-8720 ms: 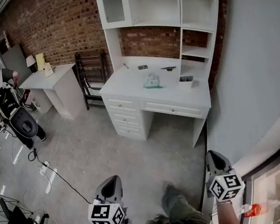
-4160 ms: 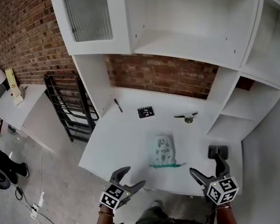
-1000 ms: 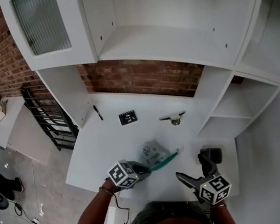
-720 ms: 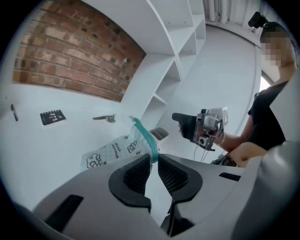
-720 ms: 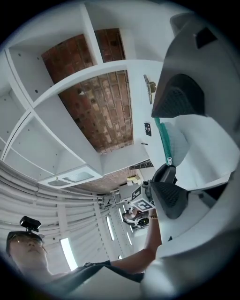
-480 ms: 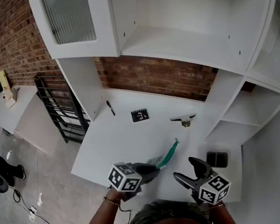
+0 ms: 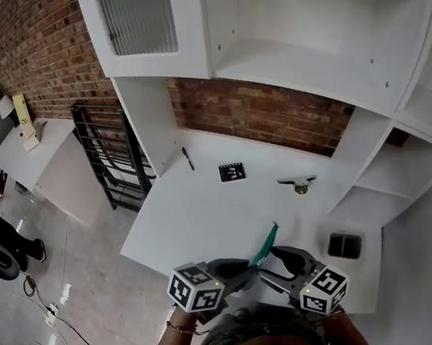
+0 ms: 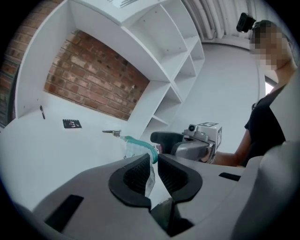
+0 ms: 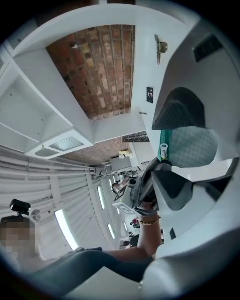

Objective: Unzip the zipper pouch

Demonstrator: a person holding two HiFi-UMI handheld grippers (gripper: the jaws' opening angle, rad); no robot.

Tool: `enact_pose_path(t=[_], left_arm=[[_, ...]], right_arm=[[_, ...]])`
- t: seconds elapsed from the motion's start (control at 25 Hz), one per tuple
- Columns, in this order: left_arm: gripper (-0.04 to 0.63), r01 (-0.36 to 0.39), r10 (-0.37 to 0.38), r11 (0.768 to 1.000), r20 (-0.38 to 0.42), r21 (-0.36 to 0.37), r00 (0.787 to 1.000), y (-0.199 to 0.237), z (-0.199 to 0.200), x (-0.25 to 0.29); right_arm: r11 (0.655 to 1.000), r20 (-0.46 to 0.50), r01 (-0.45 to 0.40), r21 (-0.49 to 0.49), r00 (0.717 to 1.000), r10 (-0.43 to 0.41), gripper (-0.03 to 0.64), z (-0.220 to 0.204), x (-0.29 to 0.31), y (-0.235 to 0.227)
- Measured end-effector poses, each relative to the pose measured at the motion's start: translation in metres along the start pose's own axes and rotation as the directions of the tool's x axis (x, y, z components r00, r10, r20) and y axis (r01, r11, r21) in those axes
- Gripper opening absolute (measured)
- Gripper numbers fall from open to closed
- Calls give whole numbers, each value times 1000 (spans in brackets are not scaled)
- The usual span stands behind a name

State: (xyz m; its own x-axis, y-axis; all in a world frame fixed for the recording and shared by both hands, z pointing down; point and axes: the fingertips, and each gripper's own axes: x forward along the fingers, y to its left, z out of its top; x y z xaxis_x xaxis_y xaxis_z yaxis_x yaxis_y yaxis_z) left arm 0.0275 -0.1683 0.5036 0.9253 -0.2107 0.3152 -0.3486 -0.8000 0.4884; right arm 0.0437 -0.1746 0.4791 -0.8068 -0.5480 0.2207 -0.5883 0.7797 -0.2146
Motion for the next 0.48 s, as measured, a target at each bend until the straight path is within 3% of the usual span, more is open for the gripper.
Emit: enact_pose_path(t=[0.24,0.48], left_arm=[[52,-23,23,1000,65,-2,998,-12,5,-20],[52,-41,40,999,41,30,998,-16,5,-20]], right_arm=[[986,54,-117,117,992,112,218,1,-5,16],[989,52,-113,98,993,108,191,5,-3,18]])
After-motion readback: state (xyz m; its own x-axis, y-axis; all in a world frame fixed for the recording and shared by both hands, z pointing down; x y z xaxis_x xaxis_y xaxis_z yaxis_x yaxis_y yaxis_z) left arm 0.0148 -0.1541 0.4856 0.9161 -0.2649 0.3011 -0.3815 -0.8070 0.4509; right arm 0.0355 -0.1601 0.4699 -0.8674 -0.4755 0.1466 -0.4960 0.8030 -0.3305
